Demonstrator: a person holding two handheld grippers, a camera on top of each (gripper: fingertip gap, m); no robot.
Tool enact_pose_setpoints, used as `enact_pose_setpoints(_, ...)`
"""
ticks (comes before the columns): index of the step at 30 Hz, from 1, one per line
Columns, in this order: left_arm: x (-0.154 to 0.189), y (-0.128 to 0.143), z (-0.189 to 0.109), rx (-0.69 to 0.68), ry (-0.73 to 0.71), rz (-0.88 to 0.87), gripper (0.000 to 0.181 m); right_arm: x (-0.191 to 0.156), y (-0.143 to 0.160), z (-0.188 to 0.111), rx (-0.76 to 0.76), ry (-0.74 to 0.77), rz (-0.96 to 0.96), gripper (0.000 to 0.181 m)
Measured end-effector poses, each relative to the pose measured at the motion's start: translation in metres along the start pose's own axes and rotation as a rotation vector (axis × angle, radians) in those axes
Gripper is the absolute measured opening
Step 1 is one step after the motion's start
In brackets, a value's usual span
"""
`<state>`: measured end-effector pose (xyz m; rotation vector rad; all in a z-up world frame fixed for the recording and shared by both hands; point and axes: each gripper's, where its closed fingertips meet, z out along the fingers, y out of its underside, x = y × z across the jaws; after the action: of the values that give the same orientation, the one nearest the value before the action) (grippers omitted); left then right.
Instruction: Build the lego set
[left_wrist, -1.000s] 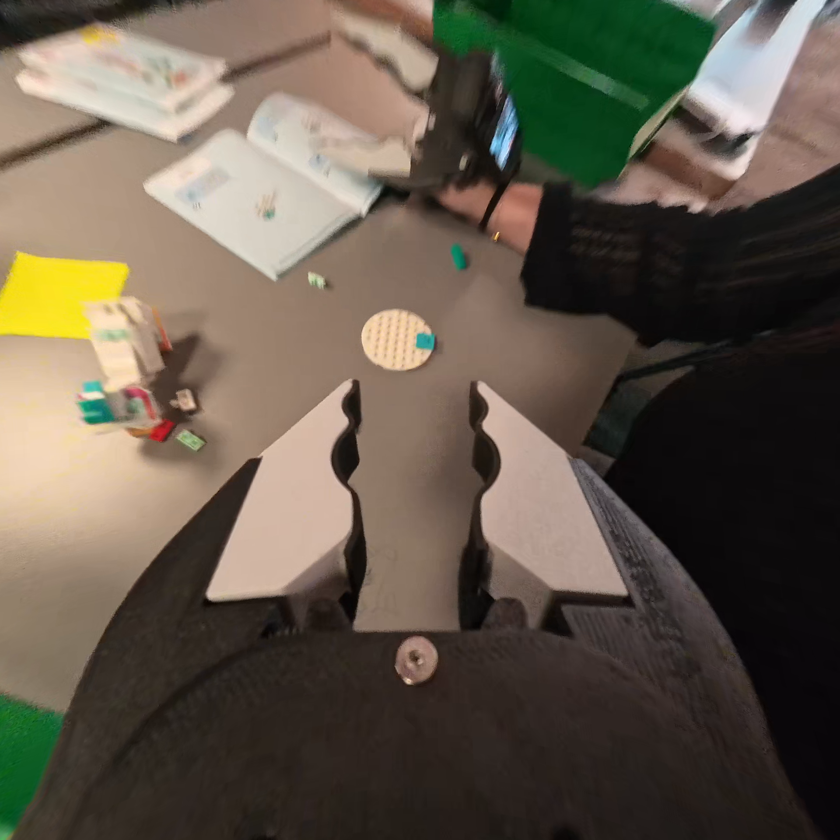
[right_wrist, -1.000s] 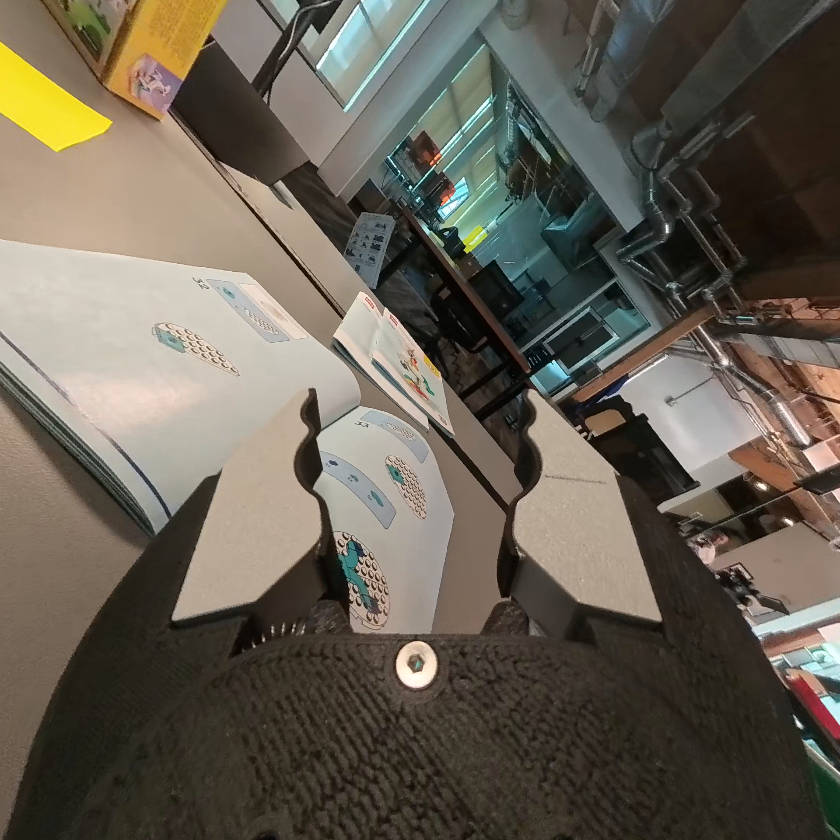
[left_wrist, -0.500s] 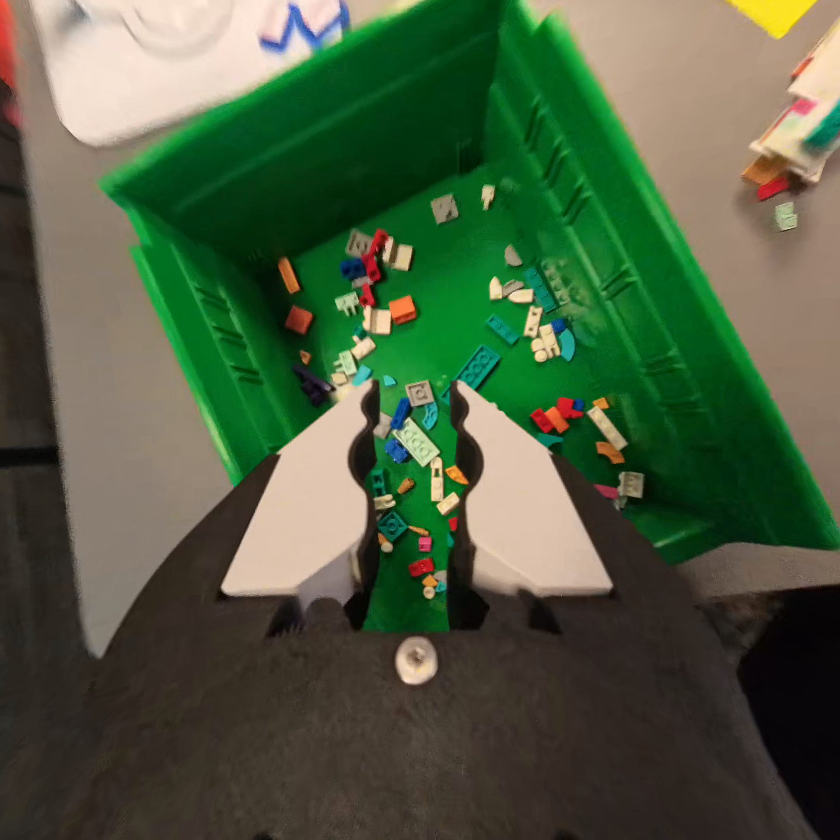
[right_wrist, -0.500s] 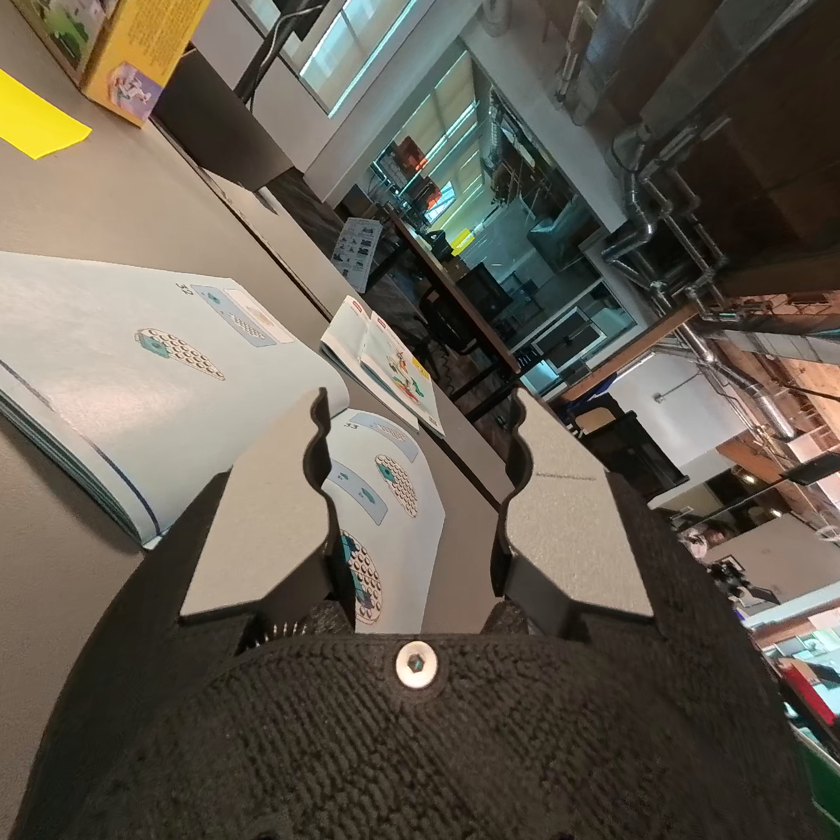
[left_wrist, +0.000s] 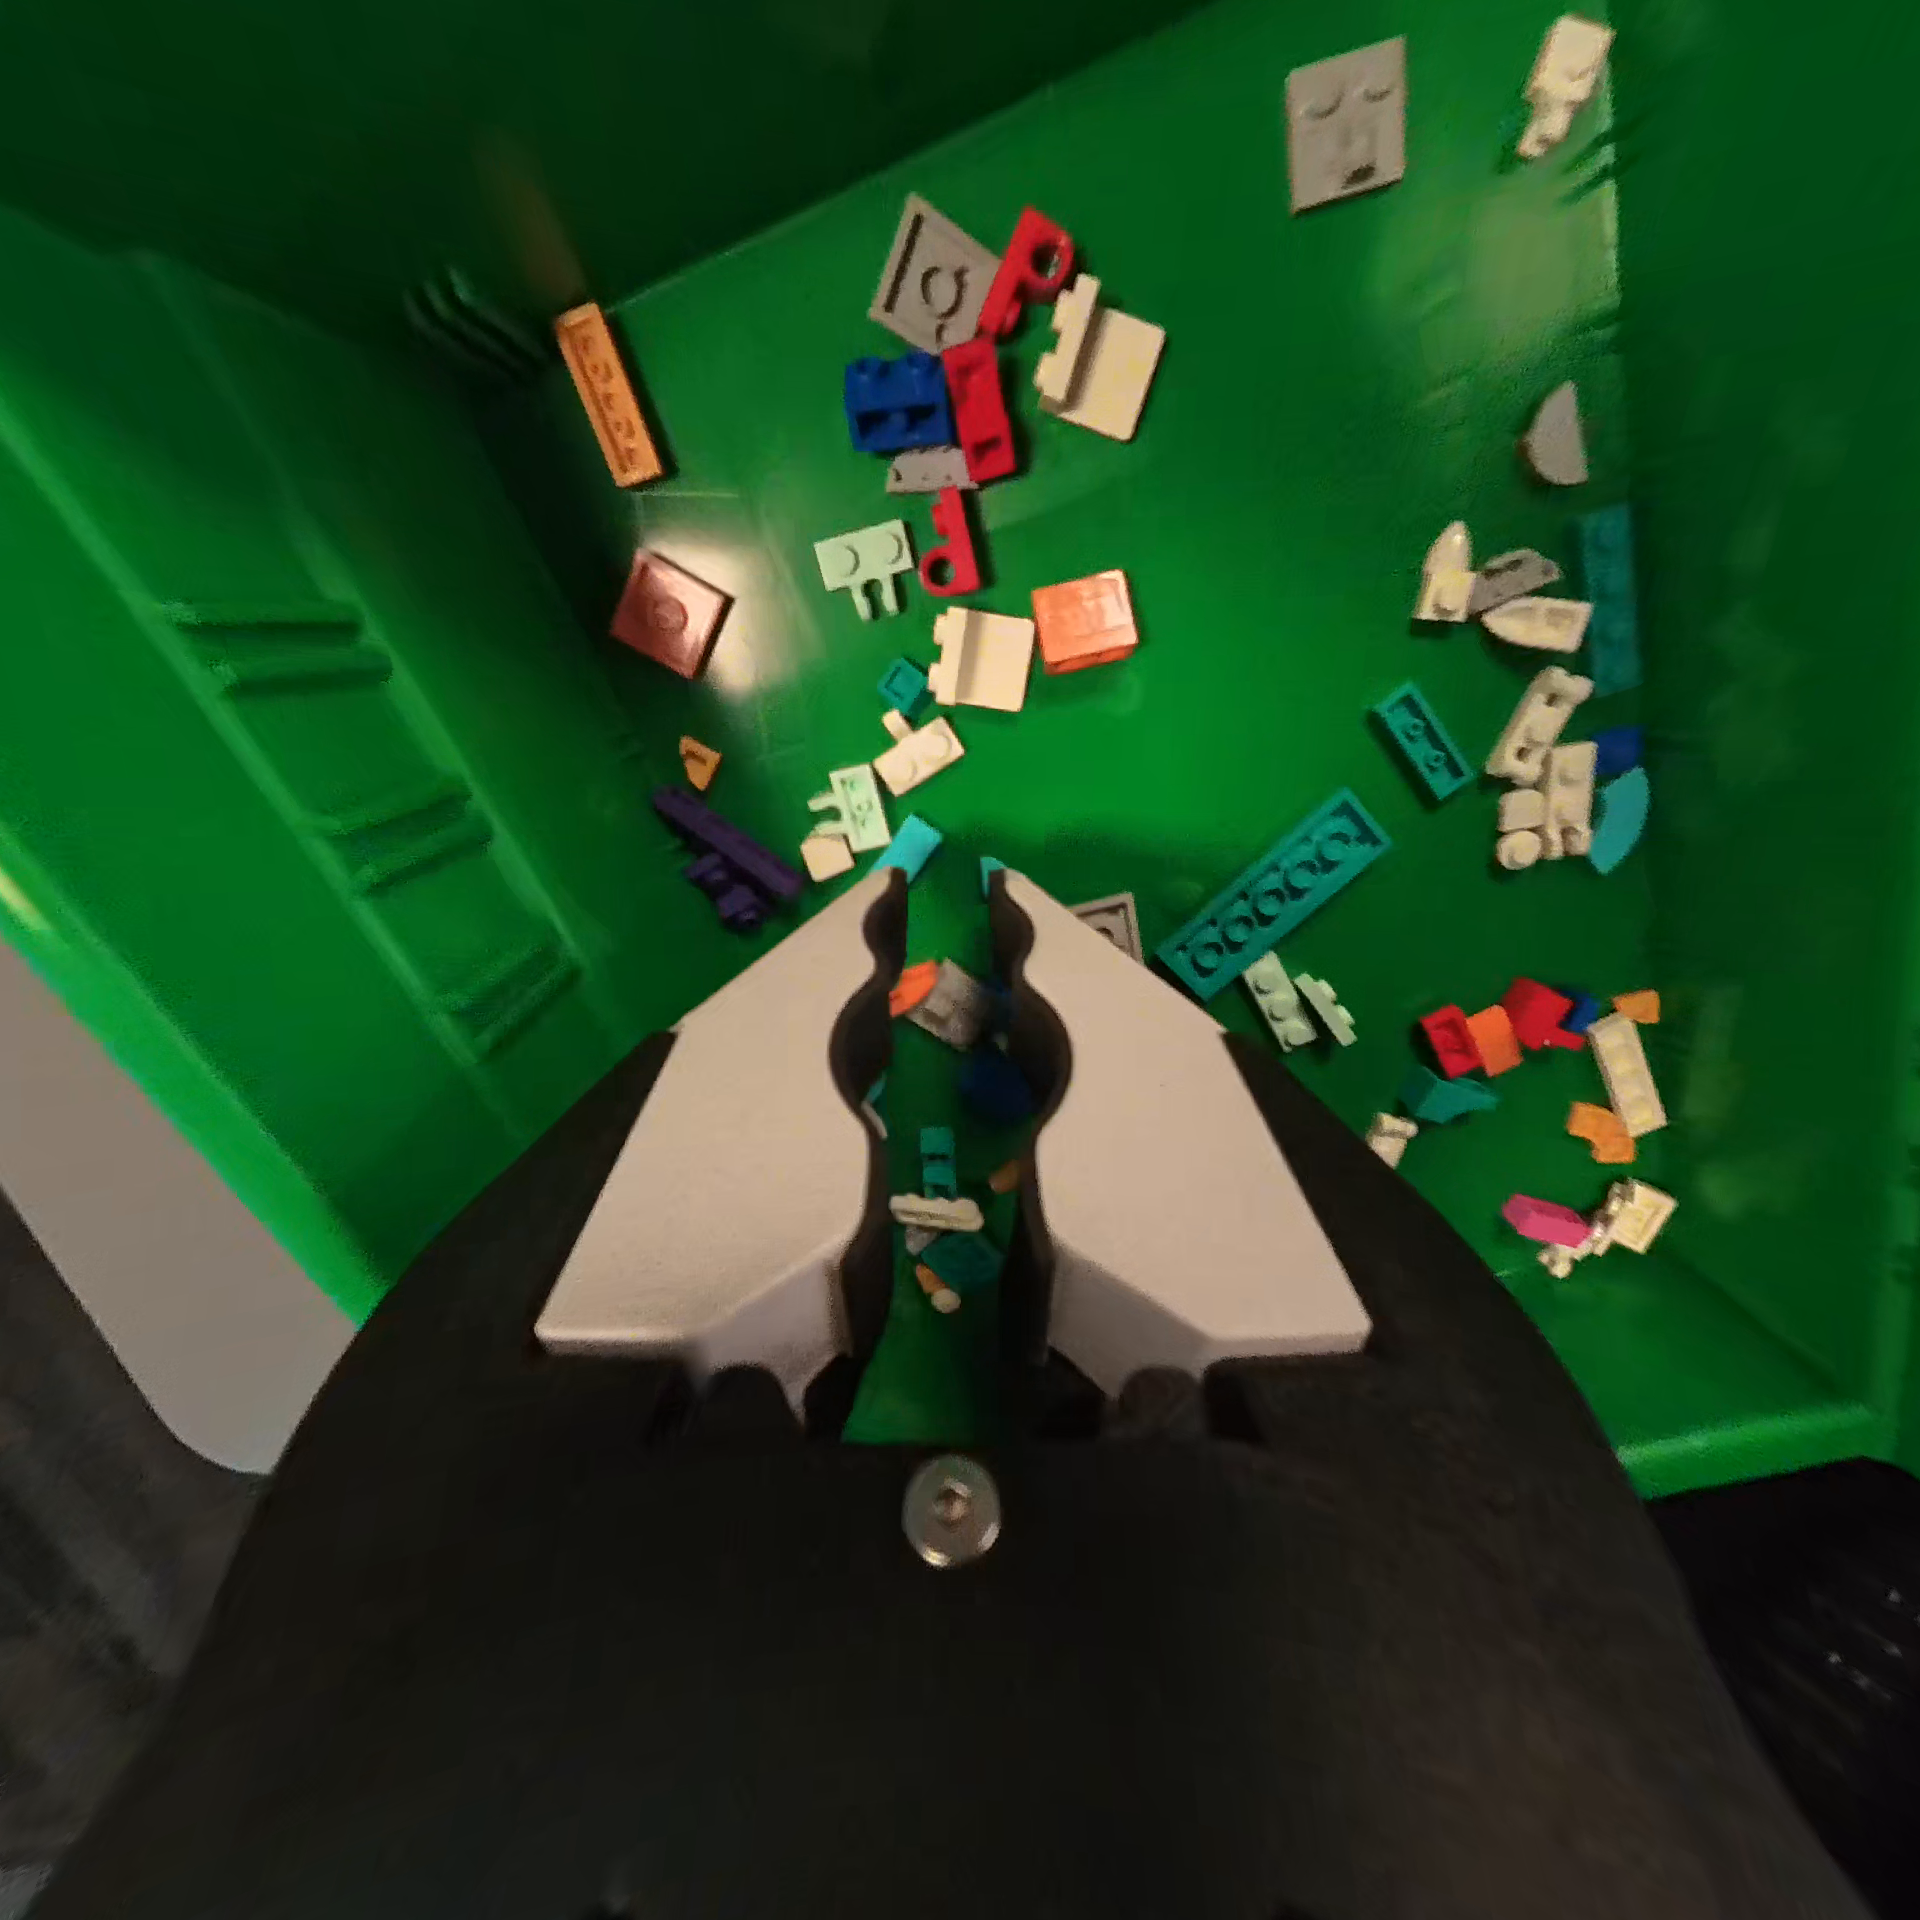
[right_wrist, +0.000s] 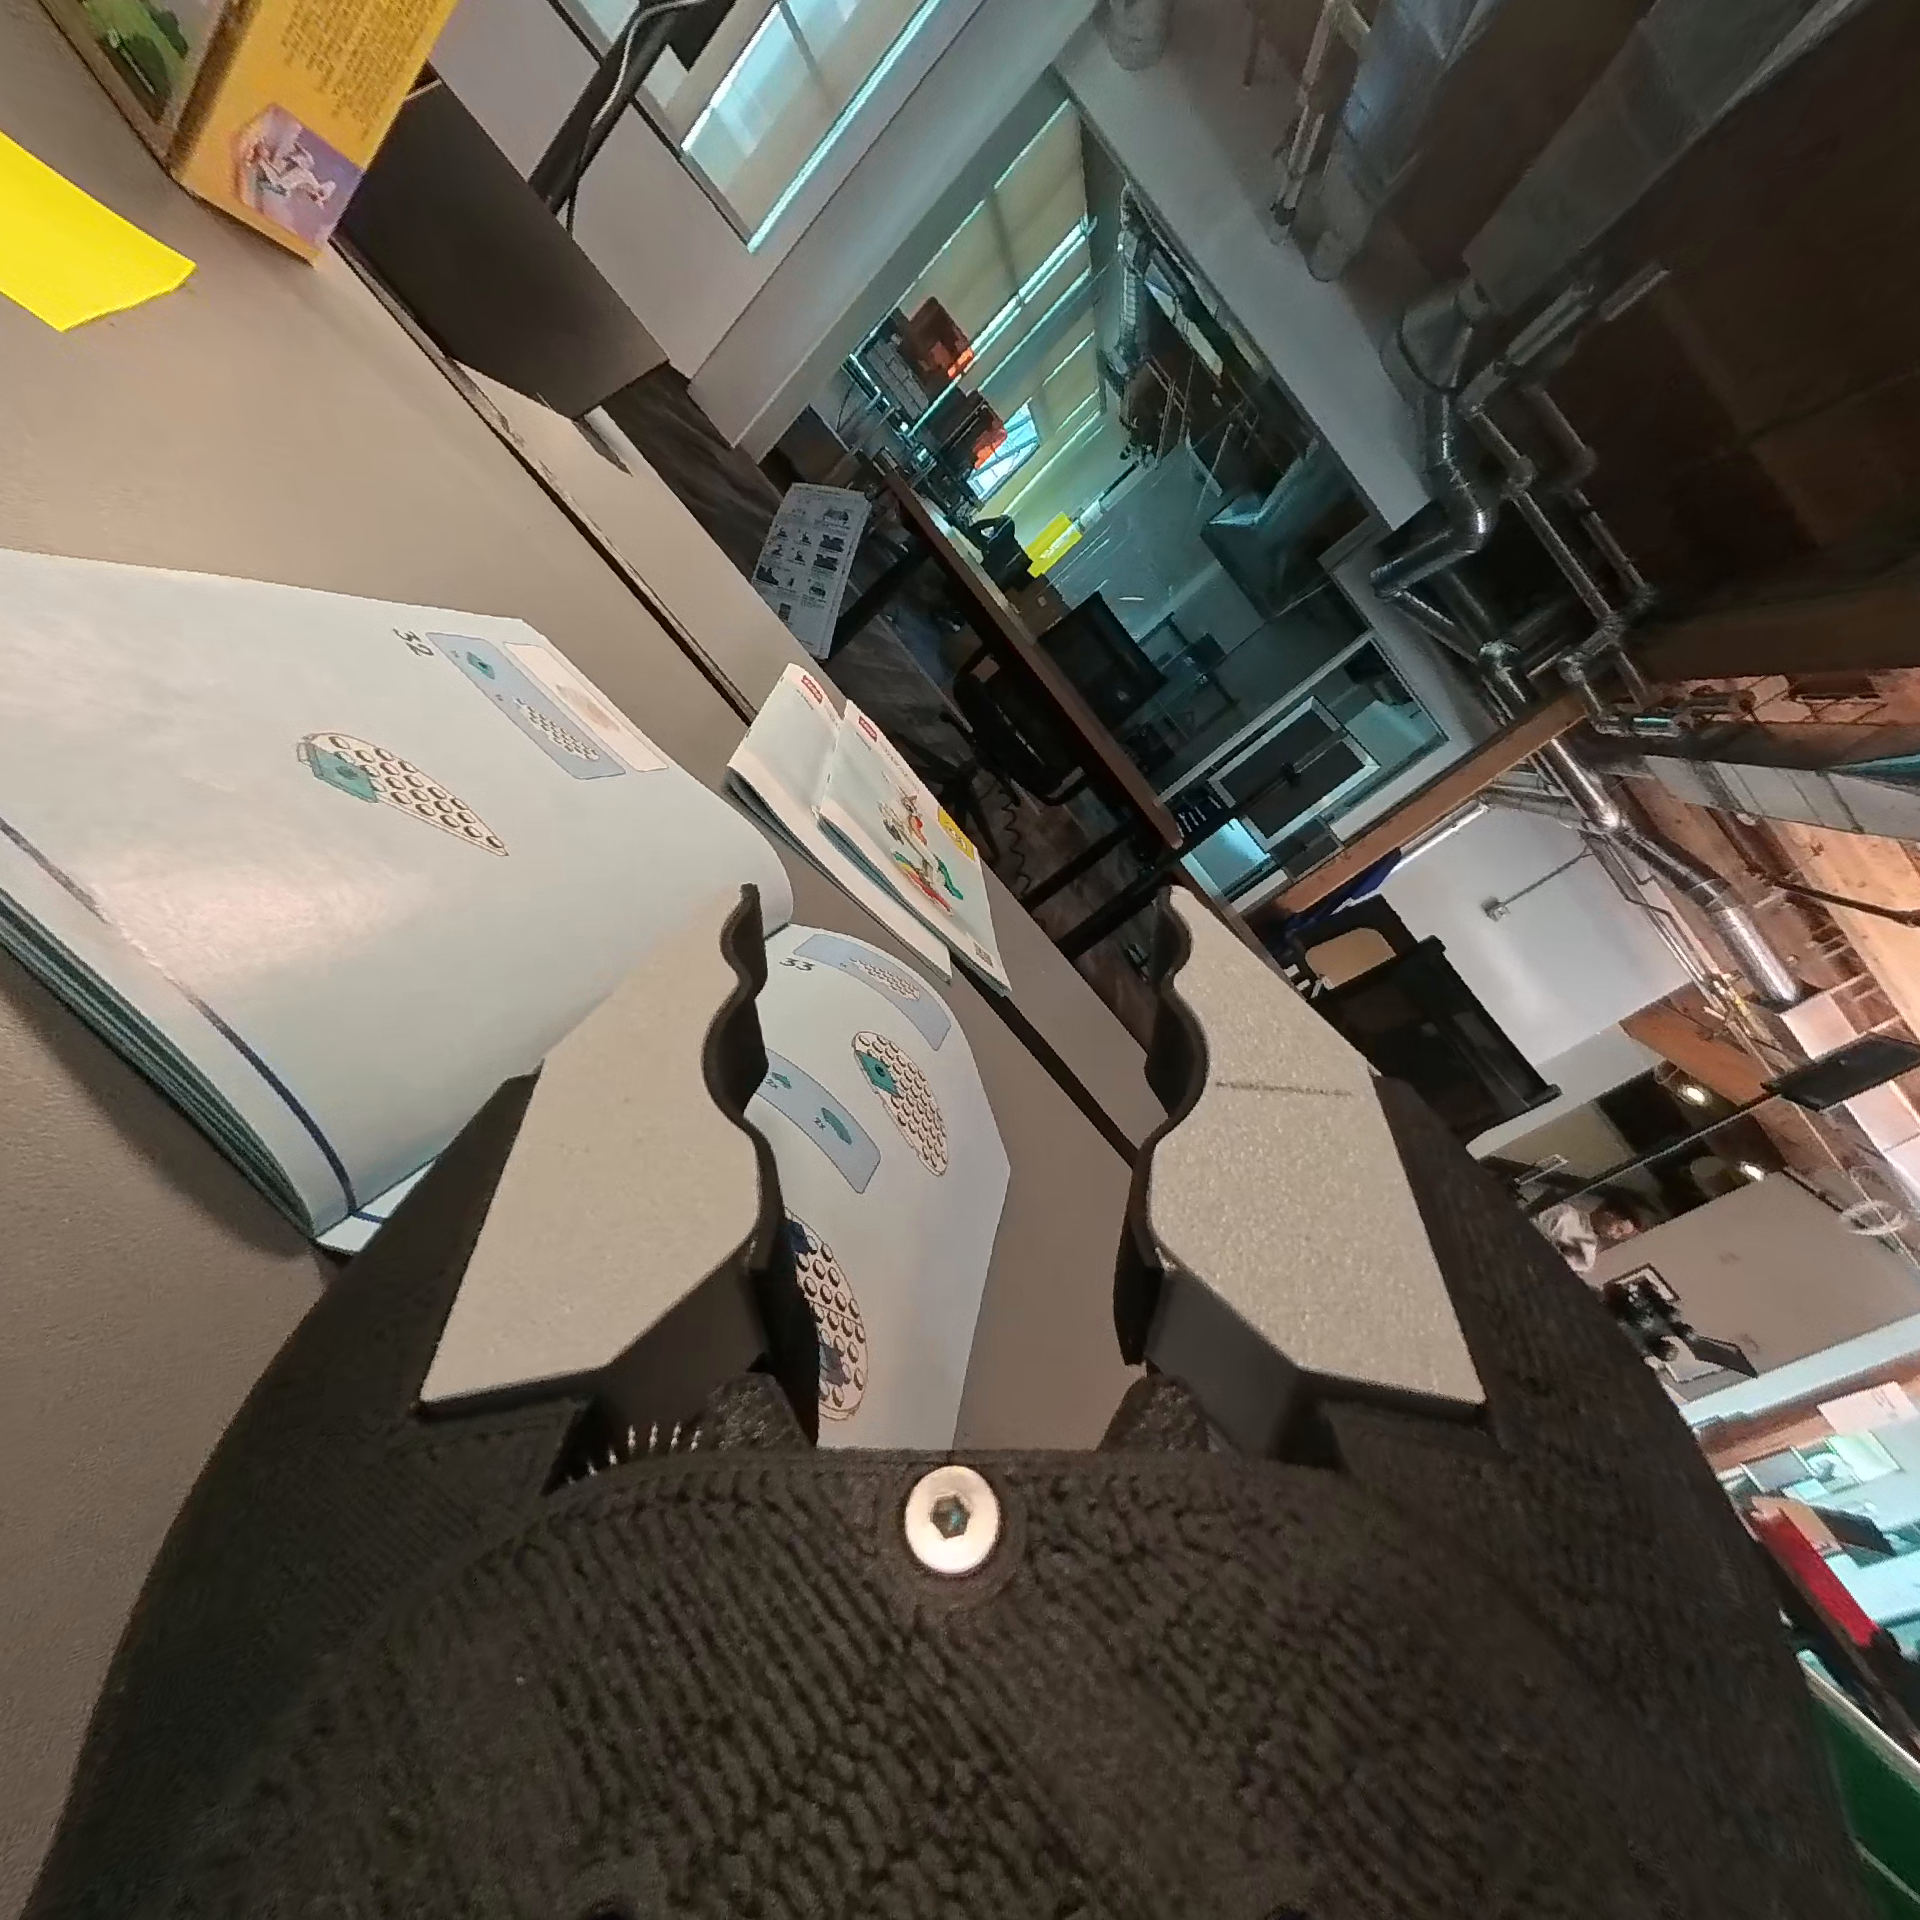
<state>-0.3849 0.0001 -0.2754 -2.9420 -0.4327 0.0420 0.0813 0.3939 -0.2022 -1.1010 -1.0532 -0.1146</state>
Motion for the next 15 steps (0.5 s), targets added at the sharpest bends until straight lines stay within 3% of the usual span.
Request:
enact_pose_setpoints(6,-0.0036,-0.0034,0.0055,-0.026,-0.024,-0.026,0.025,-0.0004,-0.0011,-0.0003,0.006,-0.003,0.003,0.072)
enact_pose_setpoints(15,0.0004,0.0031,0.0094,-0.073,0.024,-0.09,0.019,-0.001,-0.0026,-0.0004,0.015,-0.008,0.01,0.072)
